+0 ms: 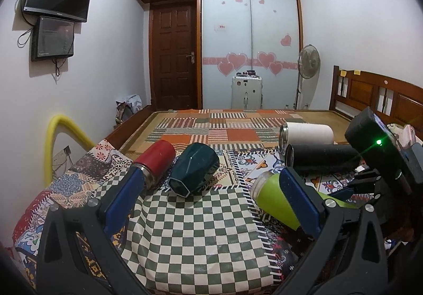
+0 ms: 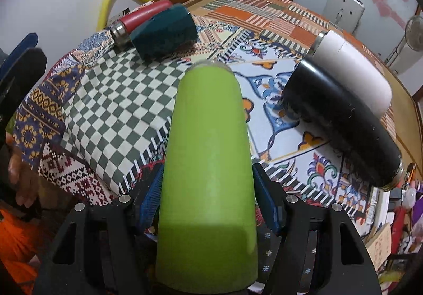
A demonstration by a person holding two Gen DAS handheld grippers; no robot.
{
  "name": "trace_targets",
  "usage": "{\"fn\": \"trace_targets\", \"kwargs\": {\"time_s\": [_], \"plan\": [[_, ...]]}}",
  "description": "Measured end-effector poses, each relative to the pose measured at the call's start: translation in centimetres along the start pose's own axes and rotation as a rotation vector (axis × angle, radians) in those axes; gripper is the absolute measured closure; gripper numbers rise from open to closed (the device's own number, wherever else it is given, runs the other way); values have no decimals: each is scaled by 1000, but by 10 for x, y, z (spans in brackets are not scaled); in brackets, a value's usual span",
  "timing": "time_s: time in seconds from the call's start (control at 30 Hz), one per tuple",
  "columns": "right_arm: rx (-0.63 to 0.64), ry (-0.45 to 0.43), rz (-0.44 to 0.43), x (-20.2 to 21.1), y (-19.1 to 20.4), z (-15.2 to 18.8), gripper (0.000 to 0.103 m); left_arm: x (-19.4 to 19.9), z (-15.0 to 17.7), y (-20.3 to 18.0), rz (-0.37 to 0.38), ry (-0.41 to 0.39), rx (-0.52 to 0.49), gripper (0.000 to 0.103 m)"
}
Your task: Flip cup upright
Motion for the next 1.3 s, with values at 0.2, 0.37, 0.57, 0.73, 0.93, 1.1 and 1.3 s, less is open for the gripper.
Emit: {"fn": "trace_targets", "kwargs": {"time_s": [0.2,0.37,0.57,0.73,0.93,1.1,1.3], "plan": [[10,-9,9,-1,2,-1,41,-5,4,-8,14,34,-19,0],[4,-18,-26,4,1,0,41,-12,5,-15,30,85,-26,0],[17,-147,20,38,-8,8,35,-21,-1,-29,64,156,-34,0],[-19,-291,83,75,-29,21,33,-40,-1,-49,134,281,-30,4],[-102,-405,106,100,-60,34,29,-75,14,-75,200,508,11,9],[-140,-456,98,105,-76,43,29,-98,26,-88,182,623,35,9],[-153,-485,97,99,-85,45,29,-119,39,-106,201,742,63,9]]}}
Point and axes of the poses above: each gripper's, at about its wrist camera, not at the fingertips, and x roughly against the way its jaws point, y to its left, z to its underside, the point moved 9 cm from there along -x, roughly the way its jaws point, and after that the axes turned 9 degrees about y, right-handed, at the moved point
